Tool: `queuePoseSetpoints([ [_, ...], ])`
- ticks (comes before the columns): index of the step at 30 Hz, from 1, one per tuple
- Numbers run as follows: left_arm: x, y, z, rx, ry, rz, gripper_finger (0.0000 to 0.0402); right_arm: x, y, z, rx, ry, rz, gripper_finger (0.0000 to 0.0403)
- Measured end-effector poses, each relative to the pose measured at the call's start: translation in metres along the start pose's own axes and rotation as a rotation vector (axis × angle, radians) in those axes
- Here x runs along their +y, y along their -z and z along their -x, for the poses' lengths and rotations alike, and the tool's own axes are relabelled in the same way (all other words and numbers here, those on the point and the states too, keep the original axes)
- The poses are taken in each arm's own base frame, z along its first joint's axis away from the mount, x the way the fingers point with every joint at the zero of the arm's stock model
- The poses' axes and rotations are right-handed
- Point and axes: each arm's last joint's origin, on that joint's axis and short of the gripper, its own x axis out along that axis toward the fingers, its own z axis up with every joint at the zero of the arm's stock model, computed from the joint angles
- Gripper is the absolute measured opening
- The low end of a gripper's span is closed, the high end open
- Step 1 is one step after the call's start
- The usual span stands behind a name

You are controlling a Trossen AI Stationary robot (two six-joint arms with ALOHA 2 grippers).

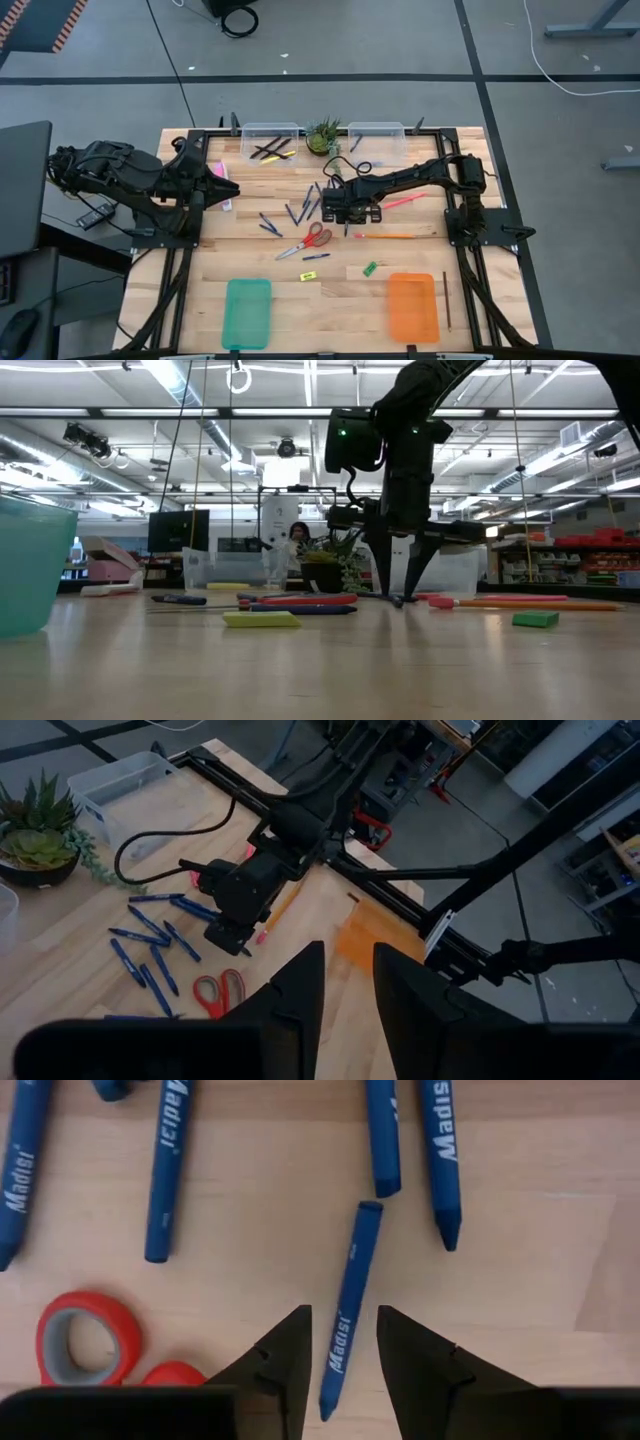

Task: Sort crayons/erasers/pens/pencils in bins
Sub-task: Put the blue crayon into the right transparent bin

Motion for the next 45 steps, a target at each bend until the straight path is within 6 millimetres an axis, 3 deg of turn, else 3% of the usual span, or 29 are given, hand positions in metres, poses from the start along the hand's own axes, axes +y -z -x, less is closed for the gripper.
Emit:
queuePoseSetpoints([
  [11,0.0,0.0,0.0,0.0,0.0,0.002,0.0093,0.001,0.001,-0.004,-0.022,0.001,0.015,0.0113],
  [27,0.0,0.0,0.0,0.003,0.003,0.002,0.0087,-0.003,0.019,-0.009,-0.029,0.001,0.056,0.0098],
  [39,0.0,0.002,0.0,0.049,0.026,0.013,0.0085,-0.005,0.026,-0.01,-0.053,0.015,0.079,0.0035],
  [45,0.0,0.002,0.0,0.048,0.027,0.013,0.008,-0.004,0.027,-0.008,-0.04,0.011,0.104,0.0026],
])
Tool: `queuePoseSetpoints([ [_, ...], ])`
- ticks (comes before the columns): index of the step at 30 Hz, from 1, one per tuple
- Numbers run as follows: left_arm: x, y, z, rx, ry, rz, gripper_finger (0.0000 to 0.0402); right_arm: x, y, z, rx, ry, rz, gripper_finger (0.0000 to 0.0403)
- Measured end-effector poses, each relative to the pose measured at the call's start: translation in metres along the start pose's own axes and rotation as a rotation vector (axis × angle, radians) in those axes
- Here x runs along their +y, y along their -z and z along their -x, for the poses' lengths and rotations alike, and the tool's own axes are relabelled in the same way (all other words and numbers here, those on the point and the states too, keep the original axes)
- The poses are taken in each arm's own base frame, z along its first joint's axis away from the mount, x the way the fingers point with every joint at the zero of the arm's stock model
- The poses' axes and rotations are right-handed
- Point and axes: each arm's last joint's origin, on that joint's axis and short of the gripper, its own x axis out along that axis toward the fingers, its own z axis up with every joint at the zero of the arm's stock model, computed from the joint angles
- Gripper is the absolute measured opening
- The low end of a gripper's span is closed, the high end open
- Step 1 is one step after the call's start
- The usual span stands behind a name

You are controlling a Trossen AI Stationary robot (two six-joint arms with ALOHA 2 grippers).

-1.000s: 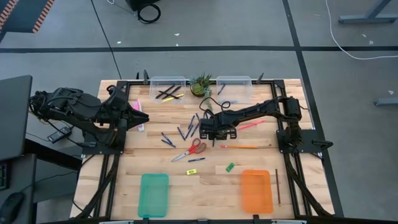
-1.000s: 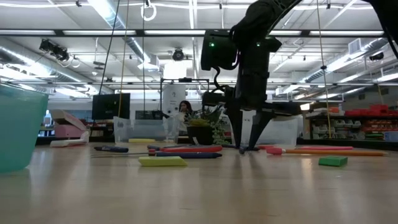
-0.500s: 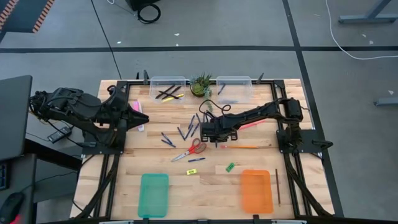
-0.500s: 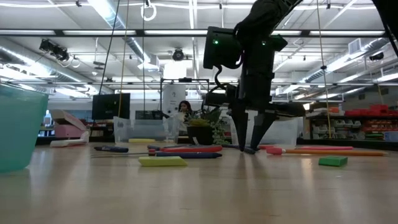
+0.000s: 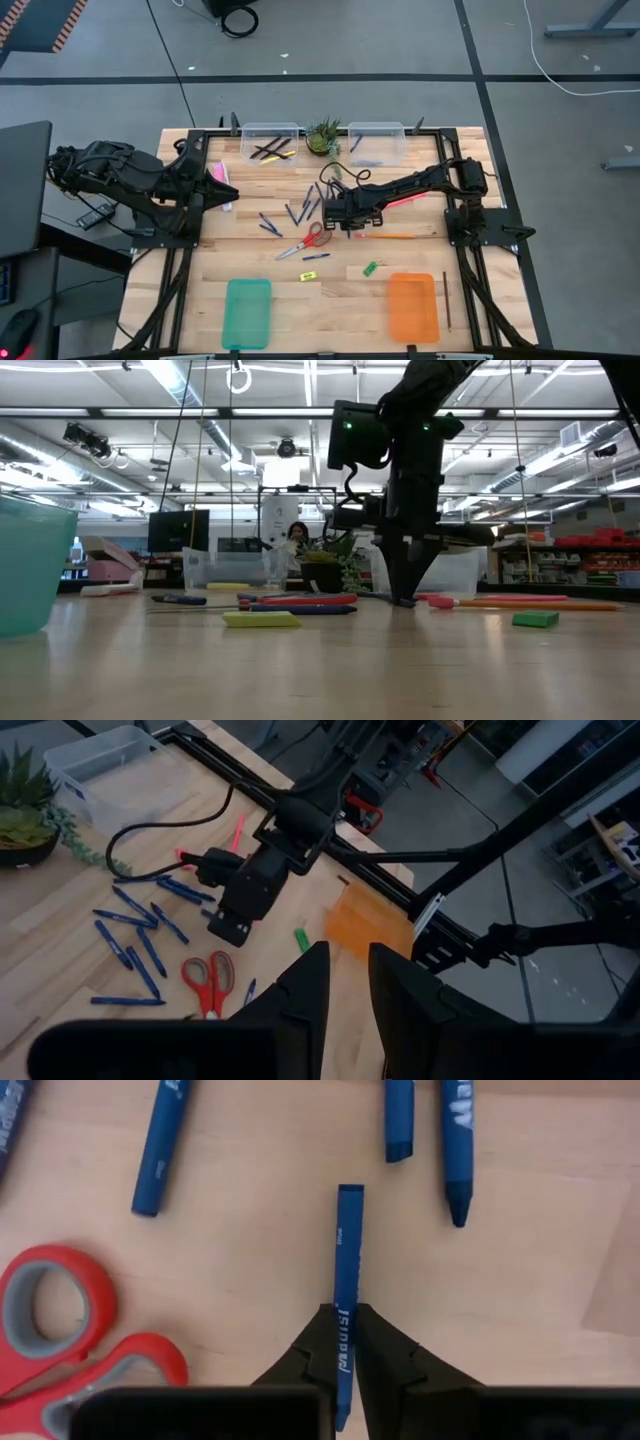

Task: Sort crayons/erasers/pens/pencils in bins
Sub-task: Put the blue crayon into the right transparent bin

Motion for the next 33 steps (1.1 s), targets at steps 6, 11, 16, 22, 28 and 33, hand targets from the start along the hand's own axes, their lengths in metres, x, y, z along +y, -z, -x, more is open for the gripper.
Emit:
queuePoseSetpoints([
  [6,0.0,0.0,0.0,0.0,0.0,-0.001,0.0085,0.011,-0.001,0.014,-0.012,-0.052,0.063,0.0024],
  [11,0.001,0.0,0.0,0.004,-0.004,-0.005,0.0085,0.023,-0.004,0.028,-0.044,-0.092,0.109,0.0023],
  [16,0.001,0.0,0.0,0.004,-0.004,-0.013,0.008,0.039,-0.019,0.056,-0.123,-0.137,0.112,0.0027],
  [22,0.0,0.0,0.0,0.005,-0.003,-0.013,0.0085,0.044,-0.067,0.097,-0.23,-0.112,0.087,0.0029],
  [28,0.002,0.003,0.0,0.045,-0.008,-0.003,0.0082,0.025,-0.126,0.127,-0.257,-0.018,0.098,0.003],
  [33,0.003,0.004,0.0,0.056,-0.02,0.014,0.0079,0.001,-0.165,0.135,-0.236,0.062,0.103,0.003],
])
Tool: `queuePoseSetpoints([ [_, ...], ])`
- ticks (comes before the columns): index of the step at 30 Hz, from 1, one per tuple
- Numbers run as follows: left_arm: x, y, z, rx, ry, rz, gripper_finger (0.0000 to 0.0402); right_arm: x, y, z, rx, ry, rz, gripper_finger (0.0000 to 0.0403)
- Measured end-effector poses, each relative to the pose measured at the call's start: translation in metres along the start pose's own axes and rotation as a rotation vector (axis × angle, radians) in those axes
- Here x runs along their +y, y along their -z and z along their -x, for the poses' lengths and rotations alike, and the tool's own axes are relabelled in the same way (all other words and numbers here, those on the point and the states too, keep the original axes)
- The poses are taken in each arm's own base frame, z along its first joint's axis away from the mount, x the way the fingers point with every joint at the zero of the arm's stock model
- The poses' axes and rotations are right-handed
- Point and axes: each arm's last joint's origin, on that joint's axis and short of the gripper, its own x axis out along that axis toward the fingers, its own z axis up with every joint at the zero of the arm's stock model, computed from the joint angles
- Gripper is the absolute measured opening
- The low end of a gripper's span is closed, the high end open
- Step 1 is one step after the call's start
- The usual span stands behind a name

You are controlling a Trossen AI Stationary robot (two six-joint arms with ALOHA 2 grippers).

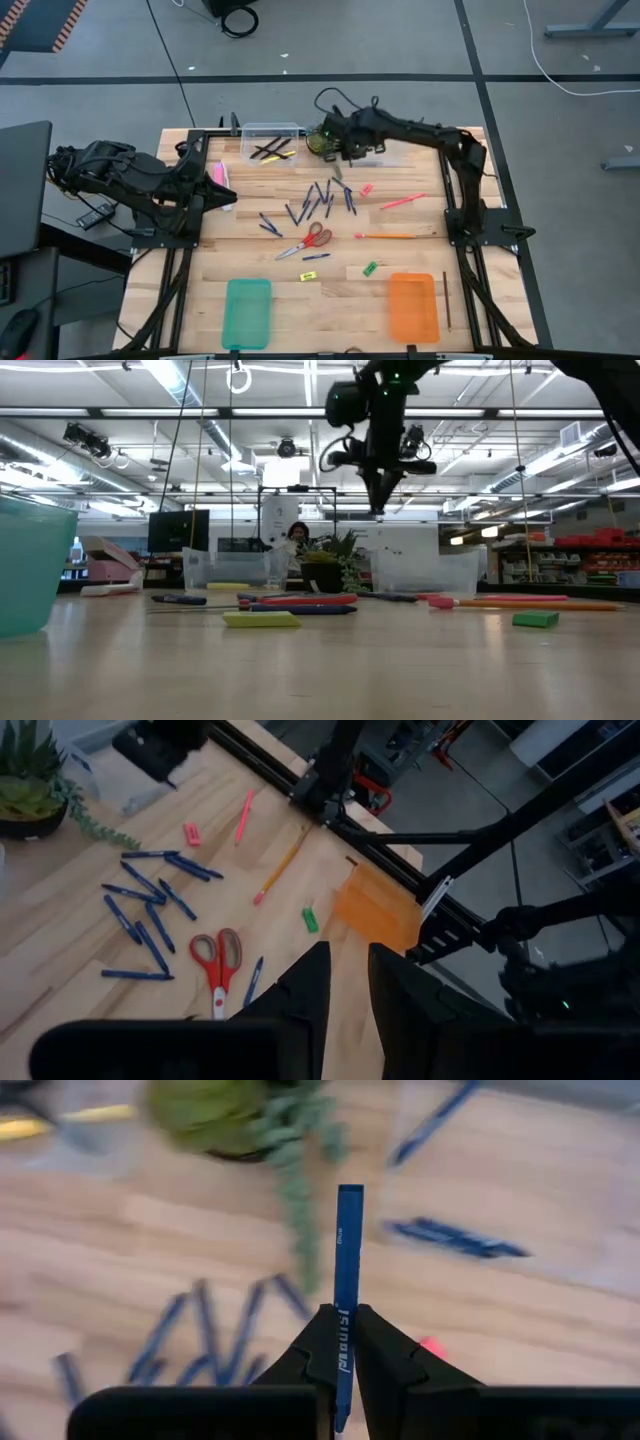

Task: Sort crayons/erasers/pens/pencils in bins
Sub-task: Put the blue crayon into the right transparent bin

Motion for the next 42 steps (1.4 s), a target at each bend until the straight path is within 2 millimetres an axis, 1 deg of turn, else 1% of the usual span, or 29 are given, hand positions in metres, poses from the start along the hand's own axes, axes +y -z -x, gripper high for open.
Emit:
queuePoseSetpoints([
  [3,0.0,0.0,0.0,0.002,-0.001,0.0,0.0083,-0.014,-0.019,-0.006,0.018,0.007,-0.001,0.003],
  [8,0.0,0.0,0.0,0.001,-0.002,-0.002,0.0086,-0.038,-0.044,-0.014,0.019,0.036,0.009,0.003],
  [11,0.0,0.0,0.0,-0.002,-0.005,-0.006,0.0085,-0.049,-0.056,-0.017,0.035,0.031,0.049,0.003],
  [14,0.002,-0.001,0.0,-0.029,-0.031,-0.002,0.0081,-0.057,-0.063,-0.019,0.037,0.037,0.093,0.003],
  [19,0.007,-0.007,-0.001,-0.119,-0.112,0.044,0.008,-0.068,-0.067,-0.03,0.083,0.034,0.165,0.0031],
  [24,0.008,-0.017,-0.003,-0.199,-0.125,0.063,0.0089,-0.072,-0.067,-0.04,0.102,0.008,0.209,0.0033],
  [27,0.01,-0.022,-0.004,-0.237,-0.135,0.075,0.0091,-0.072,-0.066,-0.044,0.1,0.005,0.228,0.0044],
  [30,0.014,-0.026,-0.005,-0.257,-0.162,0.09,0.0089,-0.073,-0.065,-0.048,0.101,0.005,0.241,0.0066],
  [36,0.019,-0.03,-0.005,-0.282,-0.193,0.12,0.0086,-0.073,-0.064,-0.05,0.101,0.003,0.294,0.0107],
  [40,0.02,-0.03,-0.005,-0.287,-0.199,0.124,0.0091,-0.072,-0.066,-0.047,0.101,-0.015,0.298,0.012],
  [42,0.02,-0.03,-0.005,-0.287,-0.199,0.126,0.0091,-0.067,-0.065,-0.043,0.105,-0.064,0.319,0.0123],
])
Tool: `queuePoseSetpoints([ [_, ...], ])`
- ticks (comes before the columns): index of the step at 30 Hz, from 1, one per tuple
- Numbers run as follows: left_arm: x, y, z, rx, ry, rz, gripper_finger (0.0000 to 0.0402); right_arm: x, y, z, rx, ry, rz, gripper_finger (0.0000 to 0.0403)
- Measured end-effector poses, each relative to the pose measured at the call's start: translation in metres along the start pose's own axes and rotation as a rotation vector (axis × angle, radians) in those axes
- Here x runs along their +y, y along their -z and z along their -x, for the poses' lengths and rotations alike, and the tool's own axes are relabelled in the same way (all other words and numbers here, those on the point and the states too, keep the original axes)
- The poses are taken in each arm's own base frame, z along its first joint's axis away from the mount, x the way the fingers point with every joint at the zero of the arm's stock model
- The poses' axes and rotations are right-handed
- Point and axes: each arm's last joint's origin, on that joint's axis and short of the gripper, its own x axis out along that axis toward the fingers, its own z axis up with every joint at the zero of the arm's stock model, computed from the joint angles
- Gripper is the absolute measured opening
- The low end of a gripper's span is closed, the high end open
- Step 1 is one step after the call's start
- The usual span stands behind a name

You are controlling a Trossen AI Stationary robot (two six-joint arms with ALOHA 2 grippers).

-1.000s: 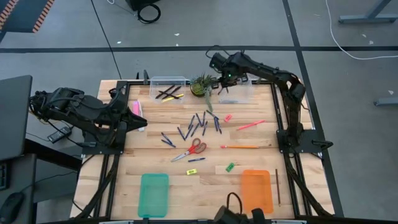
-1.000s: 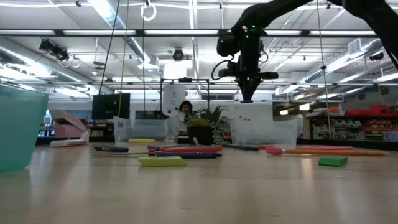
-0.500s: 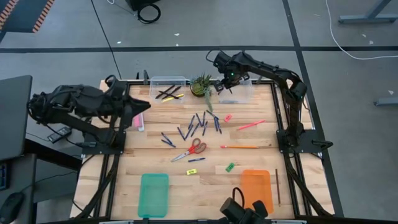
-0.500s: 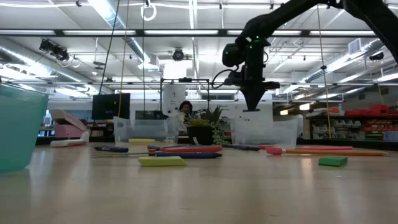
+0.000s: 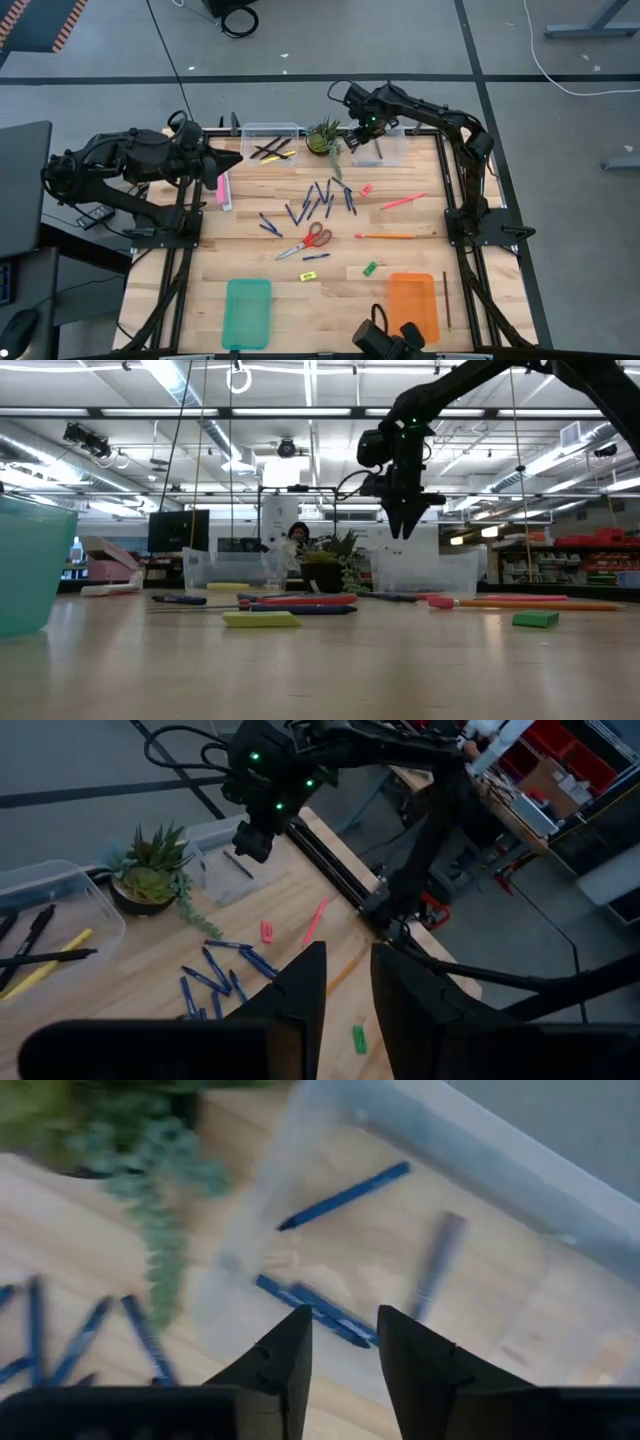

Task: Sort crayons/erasers/pens/pencils in bins
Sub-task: Put the blue crayon into the right transparent bin

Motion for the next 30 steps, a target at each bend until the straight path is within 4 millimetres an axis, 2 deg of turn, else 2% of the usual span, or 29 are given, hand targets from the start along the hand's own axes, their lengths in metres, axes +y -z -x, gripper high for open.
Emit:
queuePoseSetpoints([
  [6,0.0,0.0,-0.001,-0.015,-0.016,0.045,0.0083,0.037,0.013,0.007,0.038,-0.187,0.183,0.0124],
  [12,0.0,-0.001,-0.002,-0.046,-0.043,0.097,0.0087,0.082,0.042,0.01,0.04,-0.198,0.409,0.0122],
  [17,-0.001,0.0,-0.006,-0.053,-0.063,0.091,0.0088,0.113,0.06,0.004,-0.038,-0.198,0.494,0.0122],
  [23,-0.002,0.002,-0.009,-0.032,-0.053,0.082,0.009,0.118,0.068,-0.024,-0.036,-0.191,0.429,0.0122],
  [30,-0.002,0.001,-0.008,-0.026,-0.044,0.082,0.0091,0.115,0.061,-0.044,0.029,-0.143,0.417,0.0122],
])
